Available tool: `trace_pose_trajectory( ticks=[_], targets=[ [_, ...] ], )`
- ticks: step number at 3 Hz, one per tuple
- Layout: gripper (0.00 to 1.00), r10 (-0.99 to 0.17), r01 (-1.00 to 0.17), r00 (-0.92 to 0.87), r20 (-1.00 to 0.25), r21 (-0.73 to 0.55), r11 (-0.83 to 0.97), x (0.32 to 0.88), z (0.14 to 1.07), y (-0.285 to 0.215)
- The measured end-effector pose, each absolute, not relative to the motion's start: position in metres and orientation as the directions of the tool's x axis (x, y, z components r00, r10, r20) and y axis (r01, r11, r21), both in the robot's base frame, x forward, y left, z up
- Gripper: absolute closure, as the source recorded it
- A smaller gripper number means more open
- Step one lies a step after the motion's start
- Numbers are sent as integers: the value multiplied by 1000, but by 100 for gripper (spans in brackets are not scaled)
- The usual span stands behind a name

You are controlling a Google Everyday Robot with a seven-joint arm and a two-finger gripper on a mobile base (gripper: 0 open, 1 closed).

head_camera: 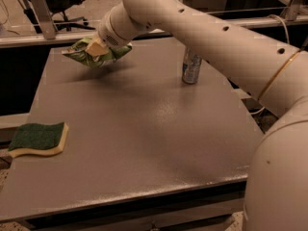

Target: Move green jalapeno chip bag near redbull can

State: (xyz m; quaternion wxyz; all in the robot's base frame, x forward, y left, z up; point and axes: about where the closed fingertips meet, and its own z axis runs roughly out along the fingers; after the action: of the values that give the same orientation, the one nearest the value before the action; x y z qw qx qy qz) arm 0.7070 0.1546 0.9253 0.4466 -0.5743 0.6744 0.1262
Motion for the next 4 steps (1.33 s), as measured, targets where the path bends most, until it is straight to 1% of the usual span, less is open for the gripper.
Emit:
trace_pose_trajectory(
  ticks=[1,2,3,4],
  targets=[
    [100,-650,-874,72,-756,-362,324,678,954,126],
    [100,-632,-859,70,-772,-369,355,640,984,85],
    [100,-626,-849,51,-778,-364,383,638,989,65],
    [100,-627,-850,54,-777,-365,379,637,989,67]
  ],
)
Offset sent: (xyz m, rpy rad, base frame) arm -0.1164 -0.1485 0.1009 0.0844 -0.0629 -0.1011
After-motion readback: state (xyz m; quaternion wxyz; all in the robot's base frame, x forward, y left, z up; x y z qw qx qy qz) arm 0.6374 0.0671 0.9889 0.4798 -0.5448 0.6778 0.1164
